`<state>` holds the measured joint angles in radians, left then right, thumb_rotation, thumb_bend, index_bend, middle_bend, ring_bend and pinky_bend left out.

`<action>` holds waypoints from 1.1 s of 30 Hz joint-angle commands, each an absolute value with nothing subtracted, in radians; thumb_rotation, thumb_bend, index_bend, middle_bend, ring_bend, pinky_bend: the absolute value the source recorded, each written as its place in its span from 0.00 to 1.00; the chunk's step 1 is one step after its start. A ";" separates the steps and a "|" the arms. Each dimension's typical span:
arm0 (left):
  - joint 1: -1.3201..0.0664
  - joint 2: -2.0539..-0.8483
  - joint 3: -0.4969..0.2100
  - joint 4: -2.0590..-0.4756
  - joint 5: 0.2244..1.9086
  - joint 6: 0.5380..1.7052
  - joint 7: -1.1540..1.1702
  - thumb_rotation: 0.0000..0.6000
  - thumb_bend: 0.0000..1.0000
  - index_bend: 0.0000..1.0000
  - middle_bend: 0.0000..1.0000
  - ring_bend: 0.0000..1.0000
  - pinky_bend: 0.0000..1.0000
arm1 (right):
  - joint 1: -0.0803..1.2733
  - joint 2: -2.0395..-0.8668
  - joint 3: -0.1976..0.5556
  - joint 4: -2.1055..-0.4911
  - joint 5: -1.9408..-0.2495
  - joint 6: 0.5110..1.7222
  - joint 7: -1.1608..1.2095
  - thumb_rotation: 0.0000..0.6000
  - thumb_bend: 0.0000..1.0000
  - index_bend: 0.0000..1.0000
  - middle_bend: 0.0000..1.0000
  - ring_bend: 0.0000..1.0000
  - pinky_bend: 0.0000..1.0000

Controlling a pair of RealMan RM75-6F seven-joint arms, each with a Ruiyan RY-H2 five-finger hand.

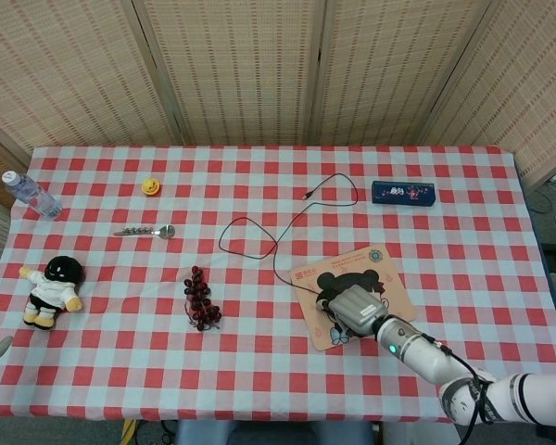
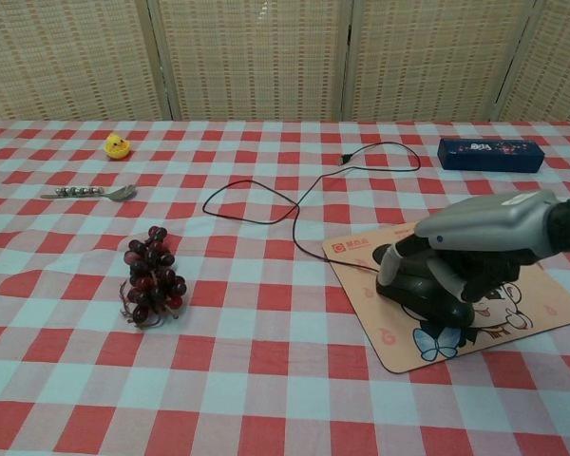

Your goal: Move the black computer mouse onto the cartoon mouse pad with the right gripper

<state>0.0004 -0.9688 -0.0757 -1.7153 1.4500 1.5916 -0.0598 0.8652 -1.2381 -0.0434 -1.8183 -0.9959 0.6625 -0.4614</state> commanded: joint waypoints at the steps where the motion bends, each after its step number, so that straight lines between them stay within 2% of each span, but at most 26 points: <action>1: 0.001 -0.968 -0.076 -1.715 1.451 1.591 -0.060 1.00 0.19 1.00 0.83 0.51 0.54 | 0.874 -1.240 -0.052 -1.817 -0.986 0.659 -0.467 1.00 1.00 0.21 1.00 1.00 1.00; 17: 0.003 -0.965 -0.077 -1.717 1.457 1.593 -0.078 1.00 0.19 1.00 0.83 0.51 0.54 | 0.907 -1.263 -0.090 -1.792 -0.915 0.690 -0.499 1.00 1.00 0.21 1.00 1.00 1.00; 33: 0.001 -0.967 -0.076 -1.717 1.464 1.588 -0.077 1.00 0.19 1.00 0.83 0.51 0.54 | 0.886 -1.237 -0.106 -1.755 -0.905 0.716 -0.448 1.00 1.00 0.21 1.00 1.00 1.00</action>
<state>0.0009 -0.9666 -0.0759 -1.7174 1.4641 1.5878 -0.0769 0.8881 -1.2386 -0.1053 -1.7569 -0.9039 0.7151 -0.4501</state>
